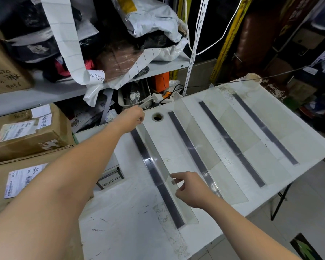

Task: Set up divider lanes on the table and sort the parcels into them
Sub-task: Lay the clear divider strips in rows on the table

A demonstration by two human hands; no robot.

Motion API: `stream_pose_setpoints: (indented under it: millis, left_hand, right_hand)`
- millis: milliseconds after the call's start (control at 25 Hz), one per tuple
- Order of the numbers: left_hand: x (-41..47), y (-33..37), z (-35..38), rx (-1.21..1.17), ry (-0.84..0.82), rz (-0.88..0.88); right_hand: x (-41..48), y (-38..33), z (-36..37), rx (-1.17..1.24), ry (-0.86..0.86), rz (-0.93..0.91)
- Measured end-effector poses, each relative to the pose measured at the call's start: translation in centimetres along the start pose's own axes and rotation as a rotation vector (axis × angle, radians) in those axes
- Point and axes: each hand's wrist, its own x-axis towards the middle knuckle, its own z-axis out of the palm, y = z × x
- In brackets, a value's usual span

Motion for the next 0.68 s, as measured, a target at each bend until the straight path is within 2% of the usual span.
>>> stream_pose_setpoints:
  millis: [360,560,680]
  left_hand:
    - [-0.7,1.1,0.3,-0.001,-0.015,0.001]
    - [-2.0,1.8,0.1,-0.014,-0.05,-0.068]
    - [-3.6,2.3,-0.5,-0.036,0.012,-0.086]
  right_hand:
    - [-0.5,0.7,0.2,-0.029,0.005,-0.002]
    - [-0.3,1.2,0.2,-0.009,-0.017,-0.01]
    - [-0.2,1.1,-0.4,-0.052,0.004,-0.031]
